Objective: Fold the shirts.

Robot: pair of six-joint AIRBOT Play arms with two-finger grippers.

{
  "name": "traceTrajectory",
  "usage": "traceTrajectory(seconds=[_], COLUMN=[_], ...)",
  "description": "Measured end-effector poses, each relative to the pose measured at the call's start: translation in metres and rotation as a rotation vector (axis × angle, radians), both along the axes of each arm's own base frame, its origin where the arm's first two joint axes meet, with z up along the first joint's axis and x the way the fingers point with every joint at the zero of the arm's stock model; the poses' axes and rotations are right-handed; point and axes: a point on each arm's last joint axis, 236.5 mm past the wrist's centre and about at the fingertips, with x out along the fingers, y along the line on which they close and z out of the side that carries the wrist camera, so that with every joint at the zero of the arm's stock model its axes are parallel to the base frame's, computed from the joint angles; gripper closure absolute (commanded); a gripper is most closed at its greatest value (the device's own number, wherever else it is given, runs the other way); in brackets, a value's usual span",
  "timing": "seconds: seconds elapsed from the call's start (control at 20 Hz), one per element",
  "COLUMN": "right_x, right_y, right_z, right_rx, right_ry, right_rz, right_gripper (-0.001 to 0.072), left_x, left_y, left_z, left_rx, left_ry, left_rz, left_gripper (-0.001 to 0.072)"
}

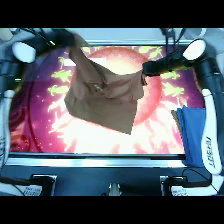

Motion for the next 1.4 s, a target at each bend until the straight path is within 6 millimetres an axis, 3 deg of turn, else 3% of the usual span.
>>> traceTrajectory(seconds=[0.05, 0.1, 0.15, 0.2, 0.3, 0.4, 0.65, 0.85, 1.05, 1.15, 1.2, 1.35, 1.4], right_x=[0.004, 0.007, 0.009, 0.011, 0.013, 0.013, -0.010, -0.024, -0.029, -0.030, -0.030, -0.031, -0.031], right_y=[0.000, 0.001, 0.001, 0.001, -0.002, -0.006, -0.024, -0.035, -0.038, -0.038, -0.039, -0.038, -0.038], right_z=[-0.020, -0.039, -0.051, -0.061, -0.078, -0.088, -0.111, -0.119, -0.121, -0.122, -0.122, -0.122, -0.120], right_rx=[-0.003, -0.007, -0.009, -0.013, -0.043, -0.083, -0.234, -0.302, -0.321, -0.325, -0.326, -0.327, -0.325], right_ry=[0.040, 0.078, 0.099, 0.115, 0.134, 0.131, 0.188, 0.226, 0.240, 0.243, 0.244, 0.245, 0.245], right_rz=[-0.004, -0.005, -0.006, -0.004, 0.013, 0.046, 0.181, 0.250, 0.275, 0.281, 0.281, 0.285, 0.286], right_gripper=[0.0693, 0.0693, 0.0693, 0.0692, 0.0692, 0.0692, 0.0692, 0.0692, 0.0692, 0.0692, 0.0692, 0.0692, 0.0692], left_x=[0.004, 0.004, 0.003, -0.002, -0.016, -0.035, -0.121, -0.164, -0.180, -0.177, -0.173, -0.159, -0.153], left_y=[-0.007, -0.014, -0.020, -0.026, -0.032, -0.024, -0.003, -0.022, -0.045, -0.056, -0.062, -0.067, -0.067], left_z=[-0.037, -0.070, -0.095, -0.120, -0.157, -0.181, -0.247, -0.288, -0.316, -0.320, -0.322, -0.328, -0.328], left_rx=[-0.011, -0.027, -0.043, -0.056, -0.067, -0.059, -0.015, -0.116, -0.200, -0.236, -0.260, -0.285, -0.297], left_ry=[0.097, 0.192, 0.267, 0.347, 0.491, 0.625, 1.033, 1.175, 1.212, 1.188, 1.172, 1.111, 1.089], left_rz=[-0.007, -0.013, -0.020, -0.030, -0.052, -0.069, -0.121, -0.094, -0.037, -0.012, 0.008, 0.071, 0.089], left_gripper=[0.0667, 0.0569, 0.0329, 0.0040, 0.0020, 0.0020, 0.0021, 0.0021, 0.0021, 0.0038, 0.0135, 0.0611, 0.0684])
